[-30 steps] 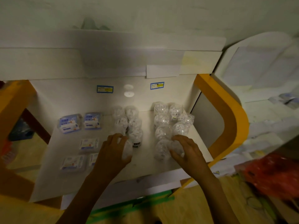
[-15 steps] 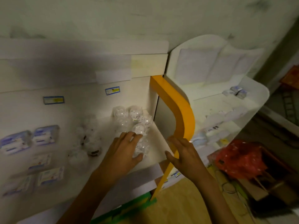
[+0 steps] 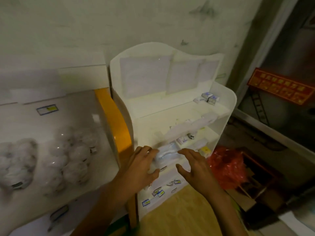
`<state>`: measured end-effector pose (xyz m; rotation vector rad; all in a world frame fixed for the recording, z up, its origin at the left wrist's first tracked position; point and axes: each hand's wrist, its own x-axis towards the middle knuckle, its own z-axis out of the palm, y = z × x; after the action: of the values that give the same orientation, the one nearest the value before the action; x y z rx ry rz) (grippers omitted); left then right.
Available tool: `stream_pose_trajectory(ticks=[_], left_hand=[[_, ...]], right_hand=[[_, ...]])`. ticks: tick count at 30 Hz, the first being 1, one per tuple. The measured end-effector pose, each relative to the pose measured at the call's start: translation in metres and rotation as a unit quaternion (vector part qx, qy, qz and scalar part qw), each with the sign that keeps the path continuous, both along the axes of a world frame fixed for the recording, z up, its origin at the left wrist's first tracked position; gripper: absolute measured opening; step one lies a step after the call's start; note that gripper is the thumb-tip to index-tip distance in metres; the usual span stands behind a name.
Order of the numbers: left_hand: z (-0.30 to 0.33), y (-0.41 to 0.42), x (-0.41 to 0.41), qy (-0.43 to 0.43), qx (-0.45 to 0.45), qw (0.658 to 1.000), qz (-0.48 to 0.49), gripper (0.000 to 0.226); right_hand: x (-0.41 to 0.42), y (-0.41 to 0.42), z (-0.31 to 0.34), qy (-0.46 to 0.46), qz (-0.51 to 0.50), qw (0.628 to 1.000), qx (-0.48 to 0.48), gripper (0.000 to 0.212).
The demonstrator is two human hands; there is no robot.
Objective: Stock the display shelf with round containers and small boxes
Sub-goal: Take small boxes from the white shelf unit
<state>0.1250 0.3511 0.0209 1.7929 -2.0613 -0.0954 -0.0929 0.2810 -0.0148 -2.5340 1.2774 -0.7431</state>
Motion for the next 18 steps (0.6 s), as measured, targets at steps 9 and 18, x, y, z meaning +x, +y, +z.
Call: stream_pose_trajectory(ticks=[9, 18], left_hand=[[-0.014, -0.093, -0.069, 0.011, 0.028, 0.999, -0.040, 0.050], [-0.032, -0.228, -0.108, 0.012, 0.035, 0.998, -0.042, 0.054]], right_hand=[[-0.080, -0.068, -0.008, -0.013, -0.058, 0.997, 0.046, 0.040], [-0.115, -0.191, -0.015, -0.008, -0.077, 0.995, 0.055, 0.040]])
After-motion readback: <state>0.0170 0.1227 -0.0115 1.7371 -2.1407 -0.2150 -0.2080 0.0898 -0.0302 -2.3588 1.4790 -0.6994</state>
